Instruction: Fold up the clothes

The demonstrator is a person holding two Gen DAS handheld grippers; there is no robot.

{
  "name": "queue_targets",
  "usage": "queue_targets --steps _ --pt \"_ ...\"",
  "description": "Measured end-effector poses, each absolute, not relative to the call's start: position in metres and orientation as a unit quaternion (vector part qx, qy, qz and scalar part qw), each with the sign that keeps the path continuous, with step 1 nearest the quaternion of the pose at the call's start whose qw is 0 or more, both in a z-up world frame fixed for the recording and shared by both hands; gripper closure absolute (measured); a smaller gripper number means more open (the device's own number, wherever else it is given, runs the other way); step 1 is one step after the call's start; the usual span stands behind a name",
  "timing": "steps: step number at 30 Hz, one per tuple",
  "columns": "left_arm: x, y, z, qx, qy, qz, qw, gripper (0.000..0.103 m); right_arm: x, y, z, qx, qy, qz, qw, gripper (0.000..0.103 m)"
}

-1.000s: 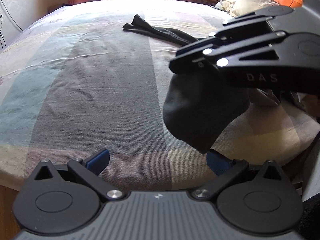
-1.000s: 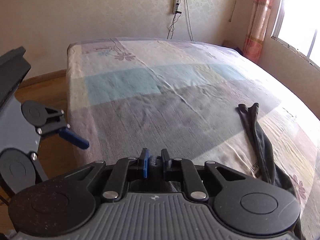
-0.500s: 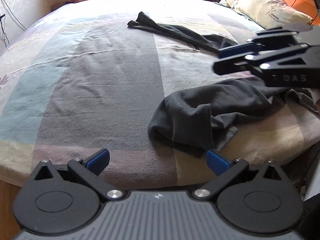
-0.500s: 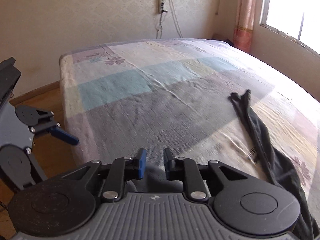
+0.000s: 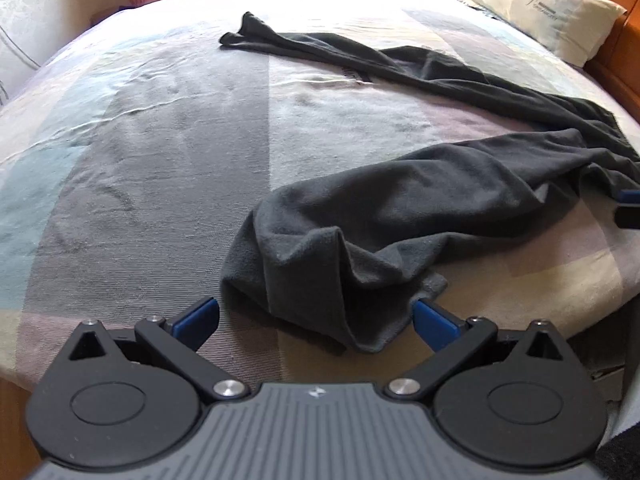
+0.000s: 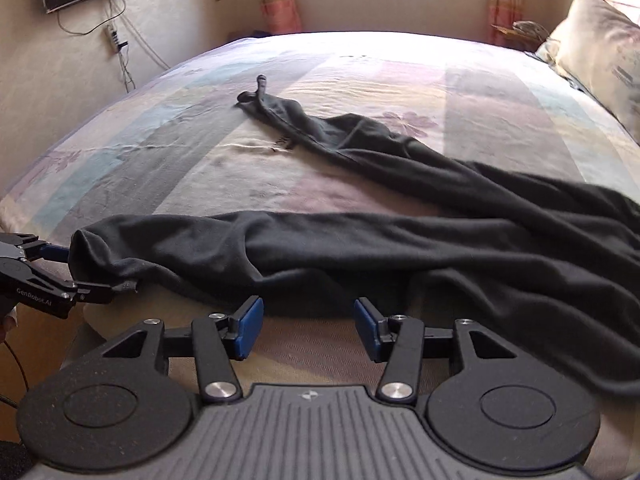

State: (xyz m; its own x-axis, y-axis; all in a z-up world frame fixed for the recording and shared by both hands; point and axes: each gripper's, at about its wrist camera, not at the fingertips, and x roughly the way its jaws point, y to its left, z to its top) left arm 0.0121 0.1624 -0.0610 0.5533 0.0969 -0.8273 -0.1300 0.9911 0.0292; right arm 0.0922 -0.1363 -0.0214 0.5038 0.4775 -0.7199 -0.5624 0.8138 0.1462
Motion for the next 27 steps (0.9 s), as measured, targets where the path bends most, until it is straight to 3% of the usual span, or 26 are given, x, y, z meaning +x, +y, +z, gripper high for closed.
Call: queue_targets --steps 11,16,23,27 --pt "0.018 0.184 -0.053 -0.029 0.472 0.161 0.866 0.001 0.075 -0.147 -0.025 -0.077 0.379 0.304 0.870 0.040" --pt "0.036 0.183 -0.077 0.019 0.504 0.180 0.844 0.000 0.074 -0.150 -0.031 -0.064 0.387 0.308 0.867 0.040" --pt "0.037 0.187 -0.067 0.039 0.447 0.270 0.852 0.000 0.072 -0.152 -0.032 -0.061 0.383 0.310 0.868 0.035" --pt "0.039 0.190 -0.070 0.060 0.457 0.248 0.852 0.000 0.076 -0.156 -0.034 -0.048 0.390 0.307 0.867 0.033"
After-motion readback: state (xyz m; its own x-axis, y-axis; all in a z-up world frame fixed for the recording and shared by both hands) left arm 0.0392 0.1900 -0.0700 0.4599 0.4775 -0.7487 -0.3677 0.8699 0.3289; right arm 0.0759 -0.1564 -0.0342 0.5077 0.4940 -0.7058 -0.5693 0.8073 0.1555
